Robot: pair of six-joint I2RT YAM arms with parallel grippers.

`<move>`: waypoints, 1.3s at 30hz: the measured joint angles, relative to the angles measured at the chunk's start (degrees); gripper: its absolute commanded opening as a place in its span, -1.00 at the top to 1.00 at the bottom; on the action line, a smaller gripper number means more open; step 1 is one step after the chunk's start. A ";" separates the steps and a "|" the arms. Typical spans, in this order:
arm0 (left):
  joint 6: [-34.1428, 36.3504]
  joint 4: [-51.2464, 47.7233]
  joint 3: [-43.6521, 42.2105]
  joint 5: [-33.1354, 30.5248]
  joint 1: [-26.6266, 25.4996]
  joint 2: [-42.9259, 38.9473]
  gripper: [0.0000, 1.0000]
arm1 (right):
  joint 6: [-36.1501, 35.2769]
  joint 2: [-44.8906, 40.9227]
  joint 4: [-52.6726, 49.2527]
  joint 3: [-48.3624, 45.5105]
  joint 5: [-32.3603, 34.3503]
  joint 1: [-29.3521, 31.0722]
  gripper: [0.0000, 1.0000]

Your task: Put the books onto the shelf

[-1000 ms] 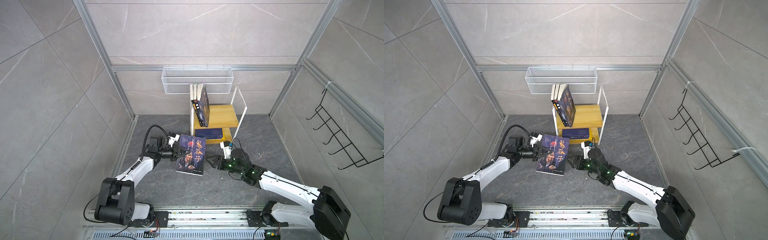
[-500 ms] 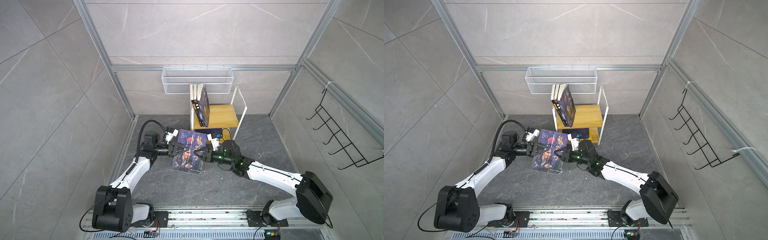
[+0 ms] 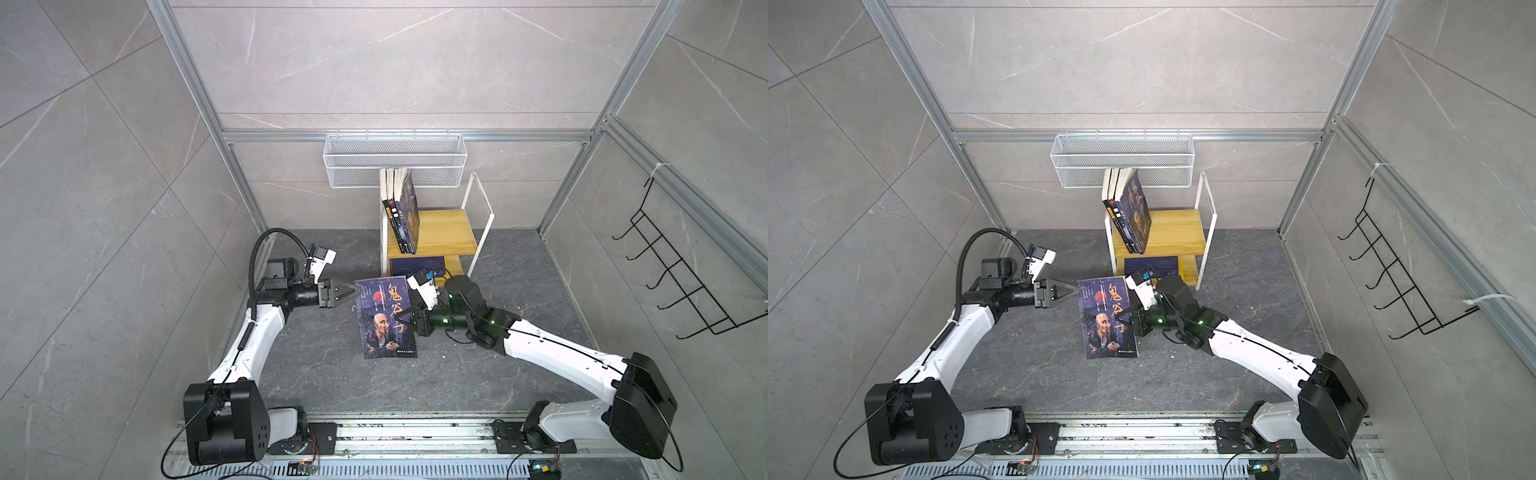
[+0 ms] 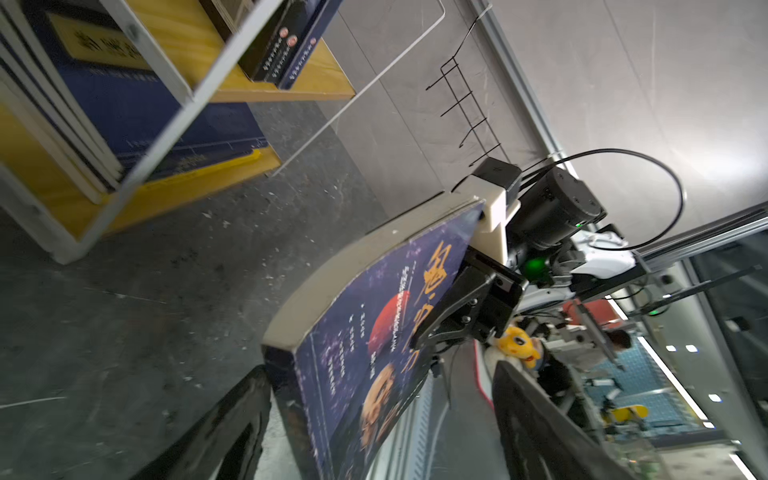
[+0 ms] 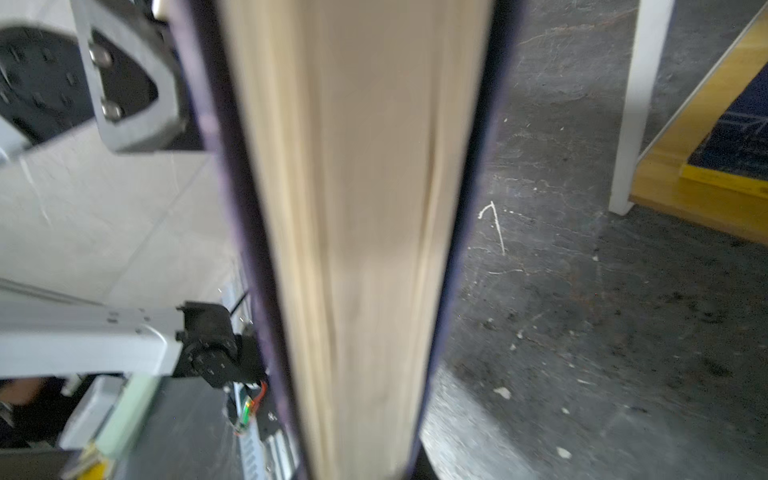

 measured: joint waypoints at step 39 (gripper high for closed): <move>56.74 -39.28 5.38 -9.97 -5.90 0.90 1.00 | -43.58 10.32 -25.83 18.23 2.34 4.26 0.04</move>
